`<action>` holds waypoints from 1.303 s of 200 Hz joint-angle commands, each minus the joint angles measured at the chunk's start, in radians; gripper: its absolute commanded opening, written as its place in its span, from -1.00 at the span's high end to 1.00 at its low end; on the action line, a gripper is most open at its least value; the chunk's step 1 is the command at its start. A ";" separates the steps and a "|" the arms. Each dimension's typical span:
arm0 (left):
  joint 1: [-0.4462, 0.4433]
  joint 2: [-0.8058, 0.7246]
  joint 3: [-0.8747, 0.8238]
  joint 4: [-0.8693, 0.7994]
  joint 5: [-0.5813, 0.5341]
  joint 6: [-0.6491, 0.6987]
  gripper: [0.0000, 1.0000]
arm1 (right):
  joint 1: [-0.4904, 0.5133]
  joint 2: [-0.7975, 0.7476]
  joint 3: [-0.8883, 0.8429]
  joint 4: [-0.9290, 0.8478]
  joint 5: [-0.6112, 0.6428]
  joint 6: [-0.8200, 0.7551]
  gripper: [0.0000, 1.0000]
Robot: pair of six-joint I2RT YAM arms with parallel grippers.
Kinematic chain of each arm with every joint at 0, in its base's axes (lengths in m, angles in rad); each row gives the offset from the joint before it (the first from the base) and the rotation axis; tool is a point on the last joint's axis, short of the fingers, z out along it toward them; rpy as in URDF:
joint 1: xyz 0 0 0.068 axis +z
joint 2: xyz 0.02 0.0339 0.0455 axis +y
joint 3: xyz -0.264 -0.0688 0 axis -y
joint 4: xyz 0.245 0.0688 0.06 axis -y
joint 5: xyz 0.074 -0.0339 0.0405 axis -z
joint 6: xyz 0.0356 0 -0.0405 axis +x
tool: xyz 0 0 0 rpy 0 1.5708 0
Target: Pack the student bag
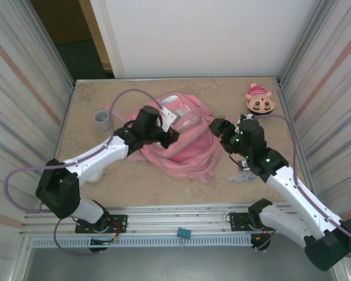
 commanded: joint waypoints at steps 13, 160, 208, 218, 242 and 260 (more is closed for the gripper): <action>-0.091 0.094 -0.052 -0.034 -0.072 0.097 0.58 | -0.052 0.011 0.054 -0.183 -0.090 -0.188 -0.41; 0.245 -0.349 -0.090 -0.444 -0.147 -0.488 -0.70 | 0.031 0.193 0.187 -0.240 -0.128 -0.314 -0.40; 0.300 -0.499 -0.250 -0.464 -0.158 -0.613 -0.72 | -0.047 0.258 0.181 -0.384 -0.150 -0.321 -0.44; 0.300 -0.508 -0.273 -0.451 -0.156 -0.642 -0.71 | -0.099 0.257 0.170 -0.440 -0.140 -0.316 -0.46; 0.301 -0.495 -0.297 -0.414 -0.135 -0.689 -0.72 | -0.242 0.225 0.113 -0.551 -0.120 -0.315 -0.49; 0.300 -0.471 -0.296 -0.398 -0.129 -0.705 -0.73 | -0.356 0.194 0.063 -0.621 -0.112 -0.304 -0.50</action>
